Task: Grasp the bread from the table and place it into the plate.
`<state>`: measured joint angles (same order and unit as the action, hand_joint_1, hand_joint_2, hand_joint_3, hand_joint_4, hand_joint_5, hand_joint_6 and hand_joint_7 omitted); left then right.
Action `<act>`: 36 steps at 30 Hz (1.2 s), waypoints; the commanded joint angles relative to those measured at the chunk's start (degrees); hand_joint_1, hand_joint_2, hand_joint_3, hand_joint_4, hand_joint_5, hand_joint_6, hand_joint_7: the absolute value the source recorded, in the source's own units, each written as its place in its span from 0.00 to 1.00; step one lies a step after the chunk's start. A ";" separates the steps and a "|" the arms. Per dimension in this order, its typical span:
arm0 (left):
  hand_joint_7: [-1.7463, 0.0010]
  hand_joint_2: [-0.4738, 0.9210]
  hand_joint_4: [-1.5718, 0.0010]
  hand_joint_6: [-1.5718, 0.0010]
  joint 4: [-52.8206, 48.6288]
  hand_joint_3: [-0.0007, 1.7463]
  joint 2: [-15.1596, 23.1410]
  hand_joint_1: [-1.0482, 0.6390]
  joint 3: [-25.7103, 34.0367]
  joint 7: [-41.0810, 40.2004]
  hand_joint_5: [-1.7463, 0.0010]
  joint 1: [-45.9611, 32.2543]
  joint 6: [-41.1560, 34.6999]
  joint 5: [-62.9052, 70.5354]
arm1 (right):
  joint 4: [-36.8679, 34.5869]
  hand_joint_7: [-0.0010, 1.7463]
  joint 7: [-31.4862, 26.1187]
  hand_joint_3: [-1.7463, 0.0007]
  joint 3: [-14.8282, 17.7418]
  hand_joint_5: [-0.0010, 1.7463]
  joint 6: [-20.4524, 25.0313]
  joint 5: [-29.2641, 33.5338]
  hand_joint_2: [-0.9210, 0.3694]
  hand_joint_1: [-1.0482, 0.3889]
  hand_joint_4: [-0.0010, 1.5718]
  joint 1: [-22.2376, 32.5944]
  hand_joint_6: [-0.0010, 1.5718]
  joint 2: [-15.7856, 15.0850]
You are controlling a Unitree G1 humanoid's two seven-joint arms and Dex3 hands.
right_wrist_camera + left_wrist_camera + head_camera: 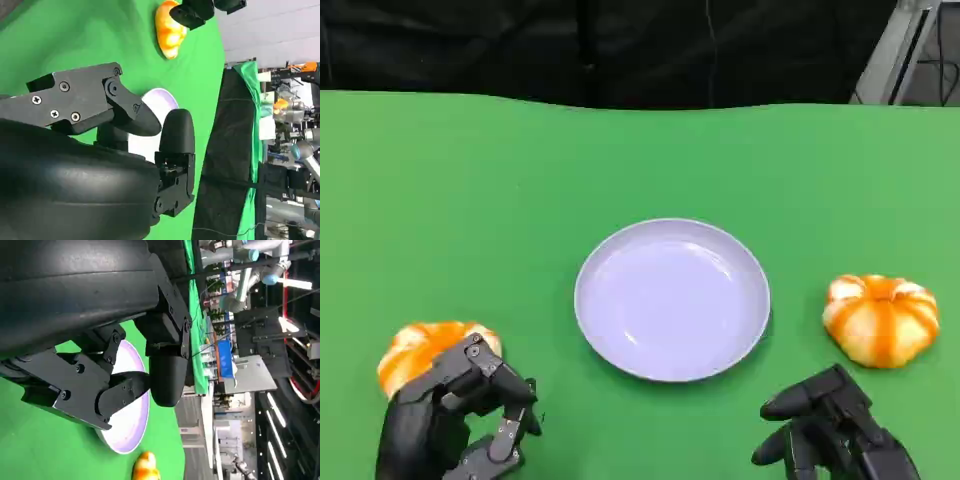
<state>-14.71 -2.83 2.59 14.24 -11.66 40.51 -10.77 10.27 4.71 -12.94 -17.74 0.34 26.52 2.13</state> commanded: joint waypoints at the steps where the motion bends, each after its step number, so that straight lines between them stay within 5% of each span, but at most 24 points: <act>1: 0.20 0.83 0.46 0.49 -1.12 0.51 0.23 0.58 0.72 -0.24 0.07 0.50 1.13 -0.14 | -0.31 1.00 -0.11 0.44 0.38 1.00 -0.77 -0.11 0.00 0.54 0.13 -0.46 0.06 -0.35; 15: 0.23 0.83 0.46 0.49 -0.74 0.50 0.11 0.58 1.28 -0.89 0.10 0.42 0.94 0.17 | 0.21 1.00 -0.20 0.44 0.01 1.00 -0.55 -0.14 0.00 0.54 0.12 0.04 0.06 -0.27; 18: 0.34 0.86 0.50 0.50 -1.01 0.45 0.92 0.57 2.42 -2.81 0.19 1.01 2.09 3.25 | 0.28 1.00 -0.26 0.45 -0.21 1.00 -0.31 -0.32 0.00 0.54 0.12 0.12 0.06 -0.07; 25: 0.86 0.99 0.57 0.48 -1.66 0.12 5.53 0.49 6.33 -18.21 0.52 3.09 4.50 27.60 | 0.86 1.00 -0.83 0.45 -0.77 1.00 0.67 0.06 0.00 0.54 0.12 0.35 0.06 0.26; 31: 0.99 1.00 0.73 0.61 4.69 0.06 10.91 0.37 5.26 -26.00 0.67 2.02 -3.89 44.71 | 1.47 1.00 -1.51 0.45 -1.20 1.00 1.51 0.18 0.00 0.54 0.12 0.55 0.07 0.54; 36: 1.00 1.00 0.83 0.74 11.94 0.06 14.27 0.31 2.98 -26.32 0.77 0.35 -15.15 54.57 | 1.65 1.00 -1.58 0.45 -1.37 1.00 1.84 -0.16 0.00 0.54 0.13 0.60 0.07 0.69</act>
<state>-6.33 9.12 6.48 -11.69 -10.19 30.55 39.51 10.94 3.47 -14.42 -16.29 0.49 26.90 2.76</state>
